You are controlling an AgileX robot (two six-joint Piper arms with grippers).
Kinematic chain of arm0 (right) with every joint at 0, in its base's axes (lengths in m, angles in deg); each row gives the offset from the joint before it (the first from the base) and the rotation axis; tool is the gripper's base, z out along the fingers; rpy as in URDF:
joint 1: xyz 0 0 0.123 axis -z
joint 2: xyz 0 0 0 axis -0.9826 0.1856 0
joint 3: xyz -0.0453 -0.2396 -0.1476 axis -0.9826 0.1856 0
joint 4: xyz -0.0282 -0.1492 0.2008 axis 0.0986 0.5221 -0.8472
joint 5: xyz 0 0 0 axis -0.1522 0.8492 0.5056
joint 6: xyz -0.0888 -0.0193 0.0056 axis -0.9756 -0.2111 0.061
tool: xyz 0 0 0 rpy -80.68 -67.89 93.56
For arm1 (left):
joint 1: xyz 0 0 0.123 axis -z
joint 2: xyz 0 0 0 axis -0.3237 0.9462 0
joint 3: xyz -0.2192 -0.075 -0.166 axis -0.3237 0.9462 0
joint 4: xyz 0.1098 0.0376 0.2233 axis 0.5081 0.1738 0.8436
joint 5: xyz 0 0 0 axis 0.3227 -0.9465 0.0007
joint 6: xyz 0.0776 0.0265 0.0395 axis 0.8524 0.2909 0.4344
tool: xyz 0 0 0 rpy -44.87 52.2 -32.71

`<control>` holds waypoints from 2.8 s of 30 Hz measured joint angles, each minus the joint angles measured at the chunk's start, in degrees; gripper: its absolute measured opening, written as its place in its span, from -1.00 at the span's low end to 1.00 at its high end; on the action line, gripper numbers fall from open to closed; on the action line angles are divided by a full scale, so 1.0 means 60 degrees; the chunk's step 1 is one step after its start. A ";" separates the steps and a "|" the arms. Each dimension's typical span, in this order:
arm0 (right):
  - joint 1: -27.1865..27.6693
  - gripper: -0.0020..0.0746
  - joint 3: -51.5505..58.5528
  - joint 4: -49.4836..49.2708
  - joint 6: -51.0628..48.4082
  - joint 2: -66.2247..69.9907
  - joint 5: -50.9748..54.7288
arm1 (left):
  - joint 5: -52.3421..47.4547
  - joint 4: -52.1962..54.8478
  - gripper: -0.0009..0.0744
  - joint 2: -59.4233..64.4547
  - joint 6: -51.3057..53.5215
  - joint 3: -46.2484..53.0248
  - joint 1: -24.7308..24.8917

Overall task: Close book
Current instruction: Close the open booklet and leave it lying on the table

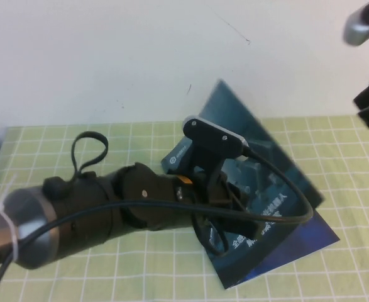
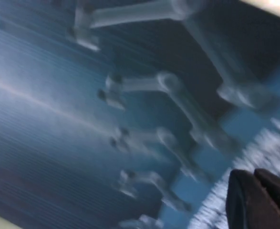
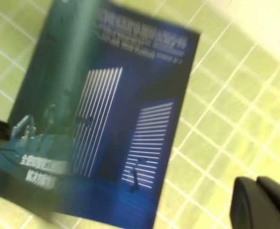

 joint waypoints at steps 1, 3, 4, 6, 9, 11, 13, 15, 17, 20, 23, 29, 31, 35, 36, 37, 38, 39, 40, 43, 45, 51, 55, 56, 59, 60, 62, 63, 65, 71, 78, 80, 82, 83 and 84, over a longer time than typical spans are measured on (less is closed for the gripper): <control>0.0000 -0.95 0.0000 0.0041 0.0000 -0.0356 0.0127 | -0.0351 0.0007 -0.99 -0.0051 0.0026 -0.0048 -0.0076; 0.0000 -0.95 0.0000 0.0130 0.0000 -0.0964 0.0383 | -0.0882 0.0023 -0.99 -0.0242 0.0062 -0.0085 -0.0285; 0.0000 -0.95 0.0000 0.0174 0.0000 -0.1283 0.0557 | -0.1079 0.0044 -0.99 -0.0347 0.0080 -0.0085 -0.0403; 0.0000 -0.95 0.0020 0.0219 0.0000 -0.1827 0.0928 | -0.1478 0.0125 -0.99 -0.0685 0.0083 -0.0085 -0.0780; 0.0000 -0.95 0.0237 0.0240 0.0015 -0.2655 0.1512 | -0.2289 0.0391 -0.99 -0.1220 -0.0045 -0.0085 -0.1433; 0.0000 -0.95 0.0539 0.0287 0.0015 -0.3271 0.1847 | -0.2945 0.0822 -0.99 -0.1626 -0.0270 -0.0085 -0.1963; 0.0000 -0.95 0.0970 0.0326 0.0039 -0.3947 0.1921 | -0.3664 0.1688 -0.99 -0.2075 -0.0886 -0.0085 -0.2441; 0.0000 -0.95 0.1618 0.0326 0.0063 -0.4594 0.1870 | -0.4311 0.2939 -0.99 -0.2603 -0.1989 -0.0085 -0.2921; 0.0000 -0.95 0.2412 0.0326 0.0101 -0.5301 0.1624 | -0.4865 0.4328 -0.99 -0.3141 -0.3304 -0.0085 -0.3215; 0.0000 -0.95 0.3724 0.0326 0.0194 -0.6261 0.1096 | -0.5749 0.6751 -0.99 -0.3882 -0.5118 -0.0085 -0.3313; 0.0000 -0.95 0.5215 0.0266 0.0405 -0.7319 0.0186 | -0.6241 0.8711 -0.99 -0.4719 -0.6265 -0.0032 -0.3296; 0.0000 -0.95 0.8287 -0.0160 0.0538 -0.9155 -0.2279 | -0.5192 0.9671 -0.99 -0.6994 -0.7000 0.1314 -0.3296; 0.0000 -0.95 0.8908 -0.0198 0.0560 -0.9579 -0.2777 | -0.4924 0.9684 -0.99 -0.7742 -0.7040 0.1903 -0.3296; 0.0000 -0.95 0.9683 -0.0257 0.0564 -1.0057 -0.3148 | -0.4792 0.9728 -0.99 -0.9194 -0.7061 0.2880 -0.3296; 0.0000 -0.95 0.9768 -0.0255 0.0564 -1.0099 -0.3121 | -0.4792 0.9733 -0.99 -0.9536 -0.7061 0.3069 -0.3296; 0.0000 -0.95 0.9776 -0.0255 0.0564 -1.0114 -0.2998 | -0.4792 0.9739 -0.99 -0.9743 -0.7061 0.3217 -0.3296; 0.0000 -0.95 0.9776 -0.0259 0.0564 -1.0114 -0.2873 | -0.4792 0.9739 -0.99 -0.9977 -0.7061 0.3333 -0.3296; 0.0000 -0.95 0.9776 -0.0277 0.0564 -1.0114 -0.2734 | -0.4792 0.9739 -0.99 -1.0188 -0.7061 0.3406 -0.3296; 0.0000 -0.95 0.9776 -0.0277 0.0564 -1.0114 -0.2610 | -0.4792 0.9739 -0.99 -1.0333 -0.7061 0.3427 -0.3296; 0.0000 -0.95 0.9776 -0.0277 0.0580 -1.0114 -0.2228 | -0.4792 0.9739 -0.99 -1.0674 -0.7061 0.3466 -0.3296; 0.0000 -0.95 0.9776 -0.0277 0.0580 -1.0114 -0.2071 | -0.4792 0.9739 -0.99 -1.0760 -0.7061 0.3466 -0.3296; 0.0000 -0.95 0.9776 -0.0291 0.0762 -1.0114 -0.1966 | -0.4829 0.9638 -0.99 -1.0775 -0.7061 0.3466 -0.3296; 0.0000 -0.95 0.9776 -0.0291 0.0784 -1.0122 -0.1941 | -0.4842 0.9638 -0.99 -1.0775 -0.7061 0.3466 -0.3296; 0.0000 -0.95 0.9776 -0.0291 0.0784 -1.0122 -0.1941 | -0.4842 0.9638 -0.99 -1.0775 -0.7061 0.3466 -0.3296; 0.0000 -0.95 0.9776 -0.0291 0.0784 -1.0122 -0.1941 | -0.4842 0.9619 -0.98 -1.0775 -0.7077 0.3472 -0.3296; 0.0000 -0.95 0.9776 -0.0291 0.0784 -1.0122 -0.1941 | -0.4842 0.9619 -0.98 -1.0827 -0.7077 0.3515 -0.3296; 0.0000 -0.95 0.9776 -0.0291 0.0784 -1.0122 -0.1941 | -0.4765 0.9777 -0.99 -1.1062 -0.7100 0.3714 -0.3449; 0.0000 -0.95 0.9776 -0.0291 0.0784 -1.0122 -0.1941 | -0.4662 0.9826 -0.99 -1.1262 -0.7121 0.3863 -0.3677; 0.0000 -0.95 0.9776 -0.0291 0.0784 -1.0122 -0.1941 | -0.4329 0.9915 -0.99 -1.1710 -0.7142 0.4228 -0.4210; 0.0000 -0.95 0.9776 -0.0296 0.0784 -1.0122 -0.1934 | -0.1536 0.9995 -0.99 -1.2916 -0.7158 0.6370 -0.5904; 0.0000 -0.95 0.9776 -0.0334 0.0784 -1.0122 -0.1912 | -0.0314 0.9937 -0.98 -1.4379 -0.7894 0.9079 -0.6741; 0.0000 -0.95 0.9776 -0.0334 0.0784 -1.0122 -0.1912 | -0.0426 0.9937 -0.99 -1.4781 -0.8147 0.9595 -0.6739; 0.0000 -0.95 0.9776 -0.0334 0.0784 -1.0122 -0.1912 | -0.0634 0.9937 -0.99 -1.5168 -0.8332 0.9805 -0.6739; 0.0000 -0.95 0.9776 -0.0334 0.0784 -1.0122 -0.1912 | -0.0895 0.9937 -0.99 -1.5333 -0.8361 0.9805 -0.6739; 0.0000 -0.95 0.9776 -0.0334 0.0784 -1.0122 -0.1912 | -0.1140 0.9900 -0.99 -1.5425 -0.8402 0.9805 -0.6739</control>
